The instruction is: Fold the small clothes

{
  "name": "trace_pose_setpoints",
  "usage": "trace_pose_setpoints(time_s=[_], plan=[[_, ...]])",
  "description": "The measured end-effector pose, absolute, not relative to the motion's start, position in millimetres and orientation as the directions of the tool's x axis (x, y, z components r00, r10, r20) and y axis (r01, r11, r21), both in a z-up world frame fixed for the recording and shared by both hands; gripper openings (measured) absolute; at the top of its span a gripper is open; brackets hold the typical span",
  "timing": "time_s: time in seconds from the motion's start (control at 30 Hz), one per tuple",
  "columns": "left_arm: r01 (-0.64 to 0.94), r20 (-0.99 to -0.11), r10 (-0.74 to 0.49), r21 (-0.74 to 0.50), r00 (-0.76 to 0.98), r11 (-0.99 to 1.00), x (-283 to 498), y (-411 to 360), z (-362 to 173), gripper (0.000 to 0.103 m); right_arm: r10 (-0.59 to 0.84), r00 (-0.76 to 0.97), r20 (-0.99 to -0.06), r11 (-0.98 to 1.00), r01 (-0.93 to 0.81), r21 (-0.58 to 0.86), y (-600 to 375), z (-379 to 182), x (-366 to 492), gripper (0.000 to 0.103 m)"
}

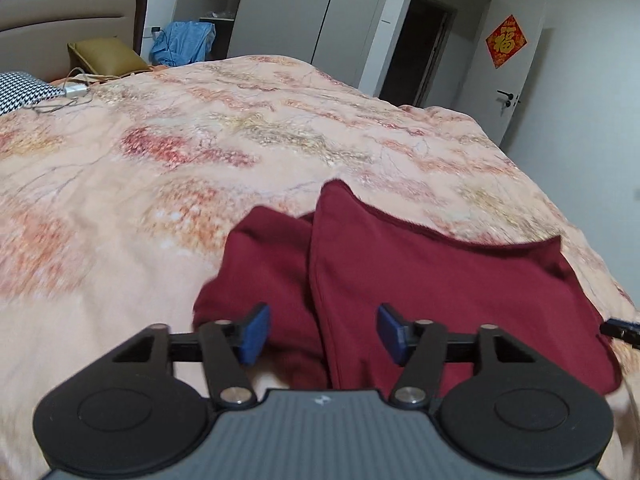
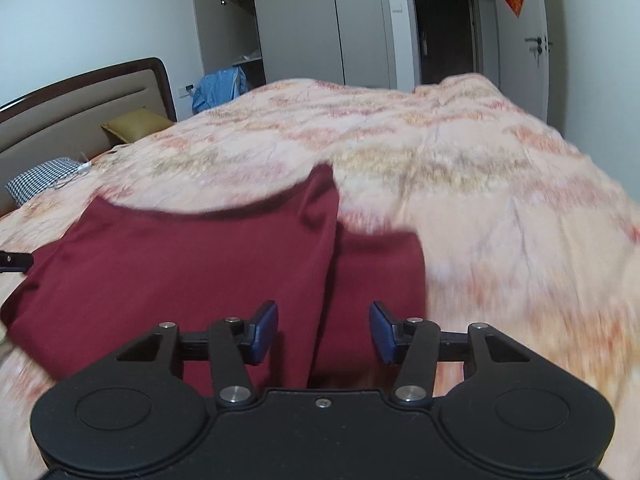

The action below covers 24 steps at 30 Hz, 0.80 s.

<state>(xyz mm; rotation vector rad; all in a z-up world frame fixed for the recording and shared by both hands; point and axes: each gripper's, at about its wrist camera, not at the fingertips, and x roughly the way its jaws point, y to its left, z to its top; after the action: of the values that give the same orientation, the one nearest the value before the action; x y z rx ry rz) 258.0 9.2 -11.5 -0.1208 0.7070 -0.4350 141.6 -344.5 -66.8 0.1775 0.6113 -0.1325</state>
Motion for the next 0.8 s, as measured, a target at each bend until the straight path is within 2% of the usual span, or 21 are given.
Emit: trace_pose_setpoints(time_s=[0.1, 0.17, 0.2, 0.23, 0.27, 0.3, 0.33, 0.37, 0.43, 0.6, 0.8], plan=[[0.344, -0.618, -0.428, -0.259, 0.659, 0.903, 234, 13, -16, 0.070, -0.057, 0.799, -0.598, 0.967, 0.193, 0.166, -333, -75, 117, 0.053], [0.330, -0.634, -0.425, -0.270, 0.646, 0.904, 222, 15, -21, 0.066, -0.047, 0.800, -0.599, 0.958, 0.206, 0.200, -327, -80, 107, 0.047], [0.325, -0.640, -0.430, -0.283, 0.637, 0.903, 217, 17, -25, 0.055, -0.045, 0.799, -0.599, 0.952, 0.217, 0.217, -325, -82, 104, 0.045], [0.322, -0.645, -0.439, -0.300, 0.626, 0.898, 215, 18, -27, 0.039, -0.044, 0.800, -0.598, 0.945, 0.227, 0.235, -323, -84, 102, 0.038], [0.315, -0.647, -0.448, -0.319, 0.617, 0.894, 213, 20, -30, 0.030, -0.043, 0.801, -0.597, 0.939, 0.235, 0.249, -322, -85, 102, 0.030], [0.308, -0.646, -0.459, -0.341, 0.610, 0.888, 212, 22, -32, 0.016, -0.045, 0.800, -0.598, 0.934, 0.246, 0.260, -321, -85, 102, 0.026], [0.299, -0.643, -0.468, -0.361, 0.607, 0.883, 211, 23, -32, 0.009, -0.052, 0.797, -0.602, 0.928, 0.261, 0.265, -321, -85, 104, 0.016], [0.285, -0.643, -0.465, -0.369, 0.608, 0.884, 211, 24, -31, 0.008, -0.066, 0.792, -0.607, 0.925, 0.277, 0.261, -320, -83, 105, 0.007], [0.258, -0.652, -0.450, -0.374, 0.610, 0.891, 210, 26, -24, 0.005, -0.071, 0.798, -0.599, 0.920, 0.284, 0.270, -320, -76, 102, 0.005], [0.251, -0.637, -0.447, -0.378, 0.628, 0.891, 191, 33, -3, 0.004, -0.065, 0.795, -0.603, 0.918, 0.284, 0.276, -318, -58, 84, 0.004], [0.195, -0.673, -0.422, -0.389, 0.608, 0.900, 194, 32, -28, 0.004, -0.077, 0.776, -0.625, 0.913, 0.307, 0.268, -316, -78, 83, 0.004]])
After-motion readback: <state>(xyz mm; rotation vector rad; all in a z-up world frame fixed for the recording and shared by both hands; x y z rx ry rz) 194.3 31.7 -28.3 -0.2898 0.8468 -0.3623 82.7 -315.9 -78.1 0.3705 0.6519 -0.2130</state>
